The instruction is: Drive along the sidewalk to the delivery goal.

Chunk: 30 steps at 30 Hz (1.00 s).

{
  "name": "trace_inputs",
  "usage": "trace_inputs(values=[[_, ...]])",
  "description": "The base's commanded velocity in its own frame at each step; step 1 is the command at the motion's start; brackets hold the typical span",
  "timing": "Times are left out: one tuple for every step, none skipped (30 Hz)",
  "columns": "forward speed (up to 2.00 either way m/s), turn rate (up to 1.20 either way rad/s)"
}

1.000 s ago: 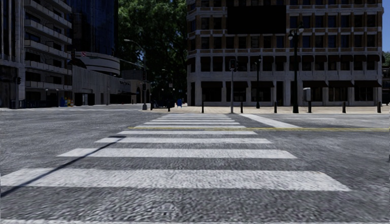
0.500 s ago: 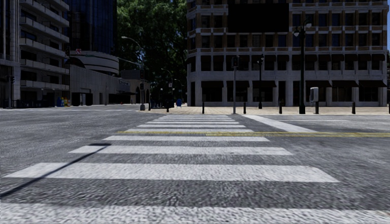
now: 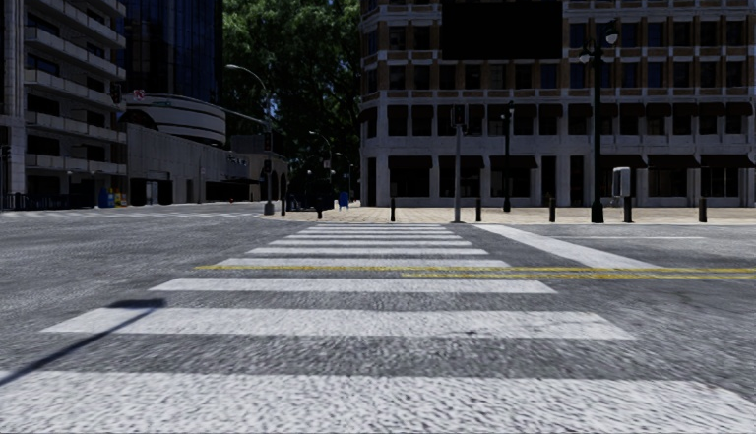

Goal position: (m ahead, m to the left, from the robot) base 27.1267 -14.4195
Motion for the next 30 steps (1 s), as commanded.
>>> trace_inputs(values=[[1.60,0.00],[1.60,0.00],[1.60,0.00],[1.60,0.00],[1.60,0.00],[1.60,0.00],[1.60,0.00],[1.60,0.00],[1.60,0.00],[1.60,0.00],[1.60,0.00],[1.60,0.00],[1.60,0.00],[1.60,0.00],[1.60,0.00],[1.60,0.00],[1.60,0.00],[1.60,0.00],[1.60,0.00],[1.60,0.00],[1.60,0.00],[1.60,0.00],[1.60,0.00],[1.60,0.00],[1.60,0.00],[1.60,0.00],[1.60,0.00],[1.60,0.00],[1.60,0.00],[1.60,0.00]])
